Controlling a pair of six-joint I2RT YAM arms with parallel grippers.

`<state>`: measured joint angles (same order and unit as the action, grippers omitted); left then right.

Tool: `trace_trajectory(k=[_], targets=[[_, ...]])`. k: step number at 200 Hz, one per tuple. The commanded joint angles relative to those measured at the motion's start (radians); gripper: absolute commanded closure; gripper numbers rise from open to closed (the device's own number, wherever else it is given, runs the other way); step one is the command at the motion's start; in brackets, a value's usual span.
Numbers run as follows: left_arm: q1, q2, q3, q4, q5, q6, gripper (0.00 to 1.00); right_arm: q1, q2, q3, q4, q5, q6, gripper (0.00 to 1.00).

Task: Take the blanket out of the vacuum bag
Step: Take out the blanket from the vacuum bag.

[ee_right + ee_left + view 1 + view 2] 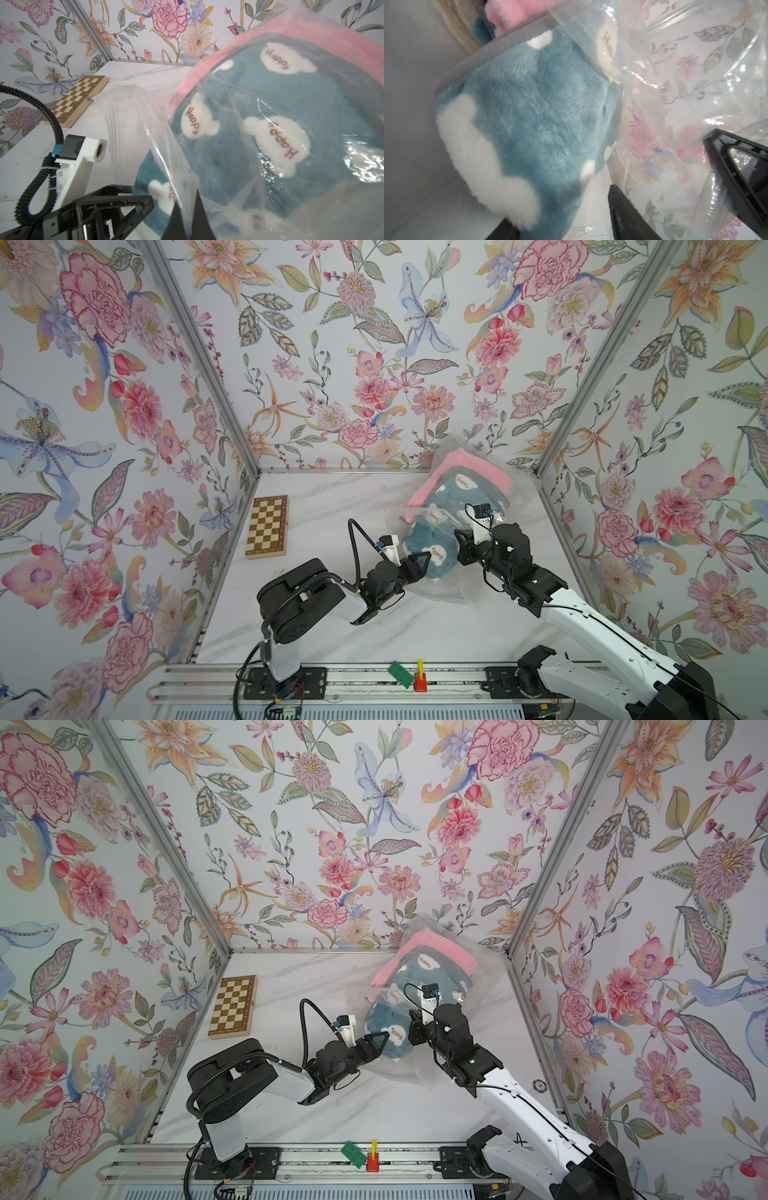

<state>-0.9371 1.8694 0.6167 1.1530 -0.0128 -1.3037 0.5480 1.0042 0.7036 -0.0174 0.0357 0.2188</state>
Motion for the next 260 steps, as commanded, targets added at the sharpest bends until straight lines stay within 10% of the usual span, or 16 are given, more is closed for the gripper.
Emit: trace_trajectory(k=[1, 63, 114, 260], targets=[[-0.002, 0.039, 0.039, 0.021, -0.012, -0.005, 0.39, -0.007, 0.004, -0.004, -0.003, -0.004, 0.014, 1.0], [0.001, 0.152, 0.184, 0.017, -0.018, -0.001, 0.4, -0.008, -0.008, -0.016, 0.011, -0.018, 0.028, 1.0], [0.0, 0.108, 0.2, 0.01, -0.039, 0.05, 1.0, -0.011, -0.018, -0.021, 0.01, -0.008, 0.03, 1.0], [-0.081, -0.355, 0.226, -0.49, -0.159, -0.064, 1.0, -0.026, 0.015, 0.014, -0.018, 0.019, 0.022, 1.0]])
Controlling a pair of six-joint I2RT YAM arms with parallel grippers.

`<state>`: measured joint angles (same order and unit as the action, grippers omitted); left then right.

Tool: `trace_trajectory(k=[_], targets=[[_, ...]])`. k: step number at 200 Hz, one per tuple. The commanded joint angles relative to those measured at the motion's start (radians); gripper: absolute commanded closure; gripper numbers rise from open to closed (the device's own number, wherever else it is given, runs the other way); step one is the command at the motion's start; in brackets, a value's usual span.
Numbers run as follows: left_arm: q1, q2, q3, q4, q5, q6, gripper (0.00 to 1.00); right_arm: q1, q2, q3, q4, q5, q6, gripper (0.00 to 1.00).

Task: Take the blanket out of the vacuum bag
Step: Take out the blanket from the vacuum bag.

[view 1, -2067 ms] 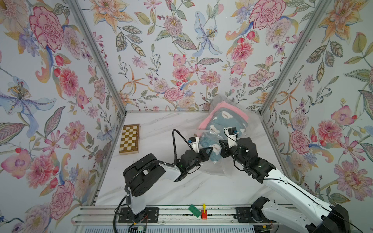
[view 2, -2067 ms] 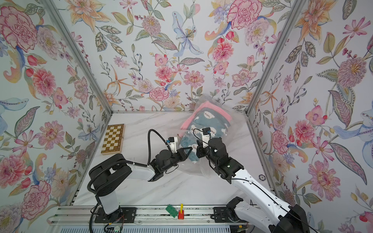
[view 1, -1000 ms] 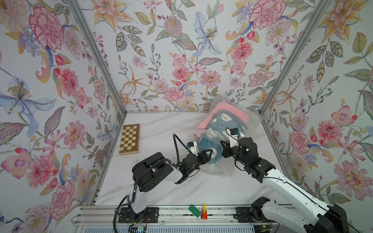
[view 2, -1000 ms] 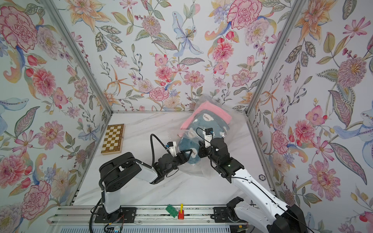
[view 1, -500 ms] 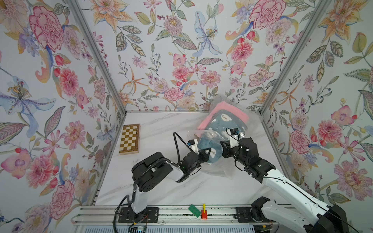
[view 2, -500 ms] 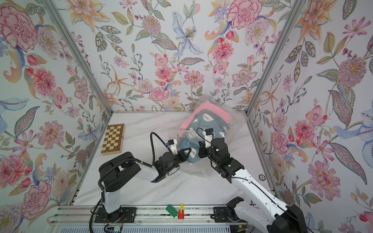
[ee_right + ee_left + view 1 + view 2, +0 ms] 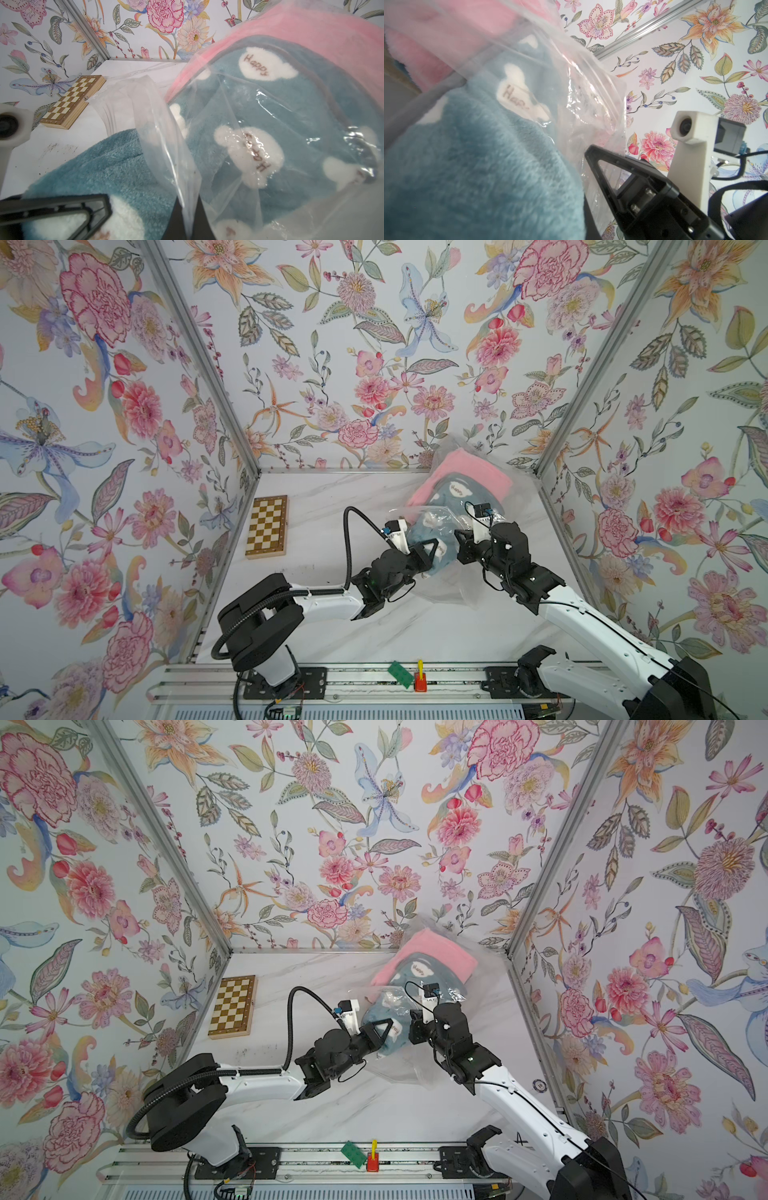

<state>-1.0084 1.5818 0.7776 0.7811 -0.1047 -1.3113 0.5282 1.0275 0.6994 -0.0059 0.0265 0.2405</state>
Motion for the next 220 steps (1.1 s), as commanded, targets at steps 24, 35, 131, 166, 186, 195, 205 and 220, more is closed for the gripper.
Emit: trace_trajectory(k=[24, 35, 131, 166, 186, 195, 205, 220], targets=[[-0.024, -0.1, 0.091, -0.196, -0.116, -0.107, 1.0, -0.007, -0.004, 0.021, -0.037, 0.024, 0.001, 1.0], [-0.032, -0.122, 0.105, -0.235, -0.137, -0.109, 1.0, -0.007, -0.007, 0.024, -0.042, 0.023, 0.002, 1.0], [-0.056, -0.197, 0.195, -0.489, -0.134, -0.171, 1.0, -0.007, -0.02, 0.025, -0.049, 0.026, 0.006, 1.0], [-0.047, -0.242, 0.216, -0.54, -0.116, -0.065, 1.0, -0.007, 0.0, 0.036, -0.045, 0.03, -0.002, 1.0], [-0.039, -0.262, 0.214, -0.518, -0.067, 0.014, 1.0, -0.007, 0.021, 0.051, -0.049, 0.012, 0.0, 1.0], [-0.036, -0.266, 0.224, -0.53, -0.048, 0.043, 1.0, -0.007, 0.026, 0.055, -0.051, 0.006, 0.002, 1.0], [-0.031, -0.269, 0.243, -0.551, -0.021, 0.08, 1.0, -0.006, 0.028, 0.057, -0.052, 0.003, 0.003, 1.0], [-0.025, -0.276, 0.284, -0.602, 0.012, 0.131, 1.0, -0.005, 0.024, 0.054, -0.05, 0.004, 0.006, 1.0]])
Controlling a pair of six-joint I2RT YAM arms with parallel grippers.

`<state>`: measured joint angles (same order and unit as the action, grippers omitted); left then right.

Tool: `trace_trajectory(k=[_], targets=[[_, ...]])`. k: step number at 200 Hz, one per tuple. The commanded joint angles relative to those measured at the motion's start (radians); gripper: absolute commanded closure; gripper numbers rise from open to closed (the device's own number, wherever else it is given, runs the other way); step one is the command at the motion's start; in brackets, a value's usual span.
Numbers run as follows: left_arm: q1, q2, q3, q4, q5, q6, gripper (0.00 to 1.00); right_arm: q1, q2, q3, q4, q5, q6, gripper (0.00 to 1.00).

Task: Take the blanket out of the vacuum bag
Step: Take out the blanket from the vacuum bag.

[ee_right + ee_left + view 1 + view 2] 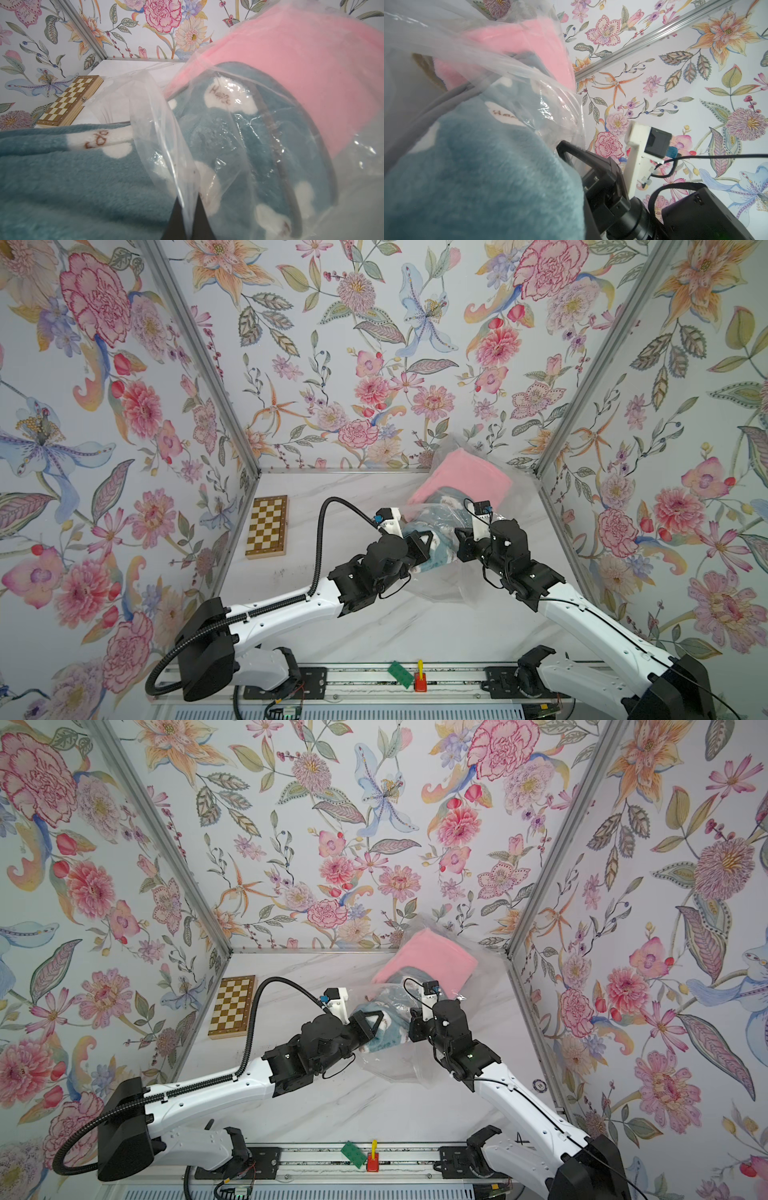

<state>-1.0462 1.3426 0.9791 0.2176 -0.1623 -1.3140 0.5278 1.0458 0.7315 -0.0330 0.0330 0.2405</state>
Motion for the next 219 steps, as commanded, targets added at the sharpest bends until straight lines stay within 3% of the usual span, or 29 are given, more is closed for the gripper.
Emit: trace_trajectory(k=[1, 35, 101, 162, 219], targets=[[0.013, -0.038, 0.086, -0.044, 0.071, 0.137, 1.0, -0.005, 0.006, 0.021, -0.023, -0.002, 0.006, 1.0], [0.018, -0.078, 0.17, -0.2, 0.074, 0.219, 1.0, -0.005, 0.004, 0.016, -0.019, 0.001, 0.007, 1.0], [0.05, -0.253, 0.152, -0.344, 0.034, 0.224, 1.0, -0.005, 0.021, 0.025, -0.023, -0.007, 0.011, 1.0], [0.079, -0.378, 0.206, -0.459, -0.087, 0.261, 1.0, -0.004, 0.046, 0.042, -0.029, -0.017, 0.015, 1.0], [0.127, -0.39, 0.33, -0.516, -0.222, 0.325, 1.0, -0.003, 0.055, 0.03, -0.017, -0.023, 0.029, 1.0]])
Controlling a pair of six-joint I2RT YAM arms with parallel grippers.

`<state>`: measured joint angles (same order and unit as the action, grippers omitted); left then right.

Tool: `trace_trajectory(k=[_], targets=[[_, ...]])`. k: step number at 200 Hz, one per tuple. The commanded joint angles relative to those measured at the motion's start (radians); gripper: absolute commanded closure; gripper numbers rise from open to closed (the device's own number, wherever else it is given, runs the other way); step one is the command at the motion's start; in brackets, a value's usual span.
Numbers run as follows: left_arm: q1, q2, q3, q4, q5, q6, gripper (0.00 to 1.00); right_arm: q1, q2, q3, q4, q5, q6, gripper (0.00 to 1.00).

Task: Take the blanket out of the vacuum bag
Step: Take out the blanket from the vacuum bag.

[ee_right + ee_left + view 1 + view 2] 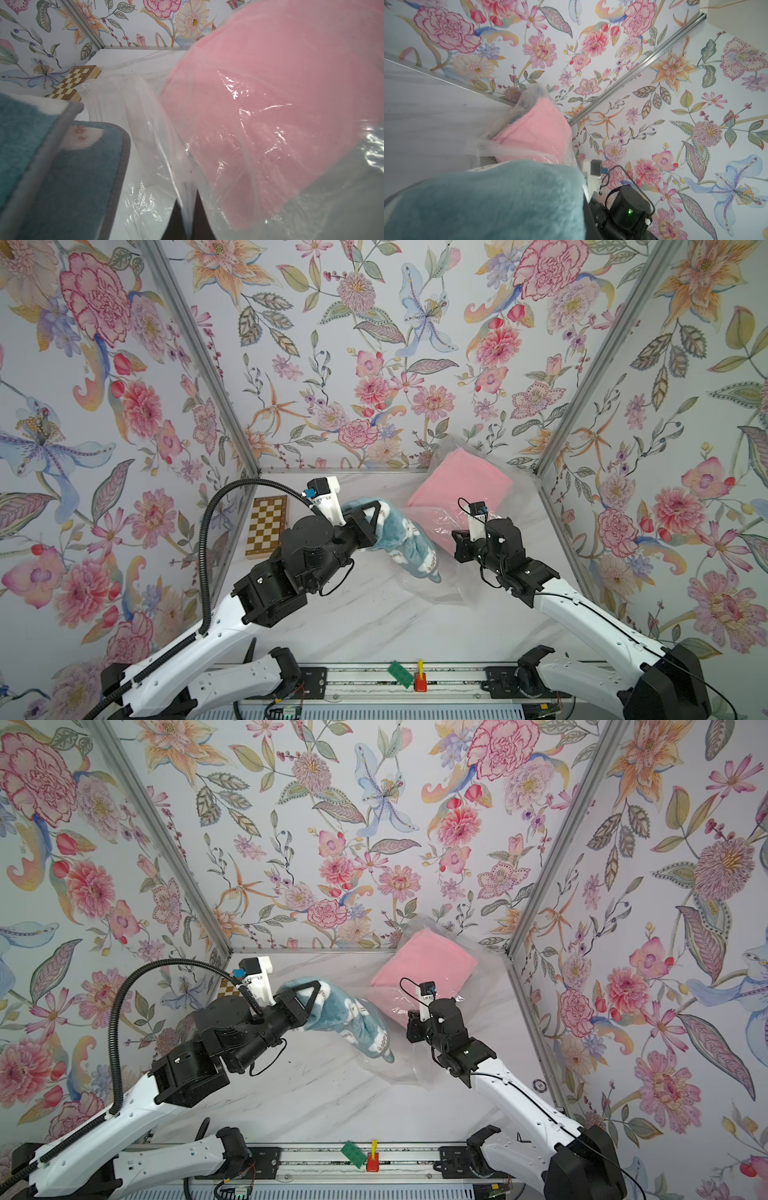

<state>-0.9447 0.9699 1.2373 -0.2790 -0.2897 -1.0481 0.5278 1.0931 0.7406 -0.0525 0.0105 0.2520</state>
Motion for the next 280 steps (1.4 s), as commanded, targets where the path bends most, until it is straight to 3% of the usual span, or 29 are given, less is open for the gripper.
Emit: trace_trajectory(k=[1, 86, 122, 229, 280], targets=[[0.026, -0.017, 0.074, -0.02, -0.098, 0.06, 1.0, -0.003, 0.008, 0.021, 0.004, -0.001, 0.018, 1.0], [0.081, -0.021, 0.115, -0.006, -0.23, 0.11, 1.0, -0.005, -0.033, 0.005, -0.009, 0.004, 0.013, 1.0], [0.16, -0.004, 0.114, 0.004, -0.238, 0.156, 1.0, -0.004, -0.03, 0.008, -0.013, -0.016, 0.013, 1.0], [0.583, 0.222, 0.019, 0.208, 0.228, 0.178, 1.0, -0.002, 0.007, 0.02, -0.017, -0.045, 0.012, 1.0], [0.702, 0.41, 0.088, 0.265, 0.304, 0.245, 1.0, 0.004, 0.048, 0.04, 0.026, -0.085, 0.005, 1.0]])
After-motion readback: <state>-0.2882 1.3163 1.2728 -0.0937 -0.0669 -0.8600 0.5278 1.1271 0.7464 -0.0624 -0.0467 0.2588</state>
